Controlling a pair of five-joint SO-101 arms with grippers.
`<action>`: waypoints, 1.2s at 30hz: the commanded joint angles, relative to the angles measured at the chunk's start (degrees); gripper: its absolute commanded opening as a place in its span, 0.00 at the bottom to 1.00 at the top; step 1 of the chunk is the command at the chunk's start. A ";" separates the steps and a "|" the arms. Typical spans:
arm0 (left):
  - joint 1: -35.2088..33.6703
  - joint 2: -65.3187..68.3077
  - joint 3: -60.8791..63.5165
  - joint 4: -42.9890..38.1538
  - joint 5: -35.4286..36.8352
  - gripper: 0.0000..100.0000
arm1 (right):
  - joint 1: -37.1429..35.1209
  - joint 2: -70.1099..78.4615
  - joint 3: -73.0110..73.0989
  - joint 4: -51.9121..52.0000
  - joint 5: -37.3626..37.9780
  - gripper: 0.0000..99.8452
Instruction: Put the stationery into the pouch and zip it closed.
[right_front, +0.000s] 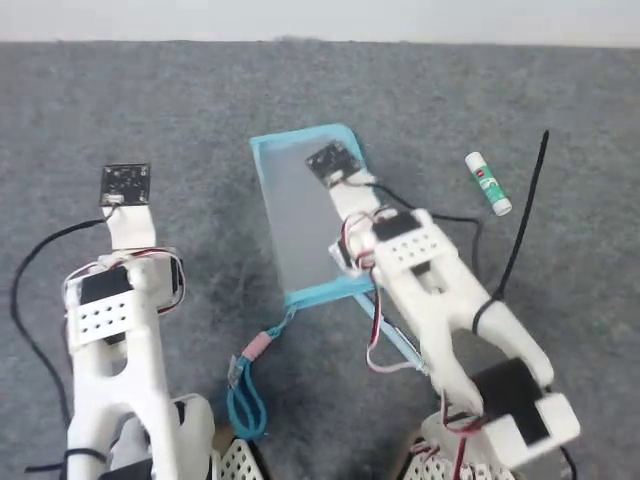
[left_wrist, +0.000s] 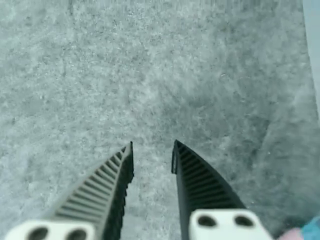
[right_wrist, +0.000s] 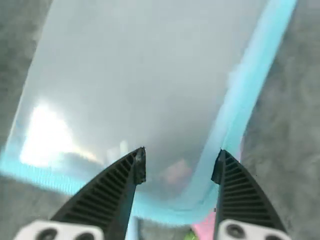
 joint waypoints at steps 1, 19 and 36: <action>2.37 -2.64 1.19 -3.08 1.14 0.12 | 3.47 0.22 -7.38 2.68 0.53 0.23; 2.73 -2.29 2.86 -6.51 4.04 0.12 | -8.04 -8.75 7.03 8.40 0.35 0.23; 3.08 -2.29 3.74 -6.77 4.13 0.12 | -4.35 11.30 -8.26 0.31 -2.99 0.23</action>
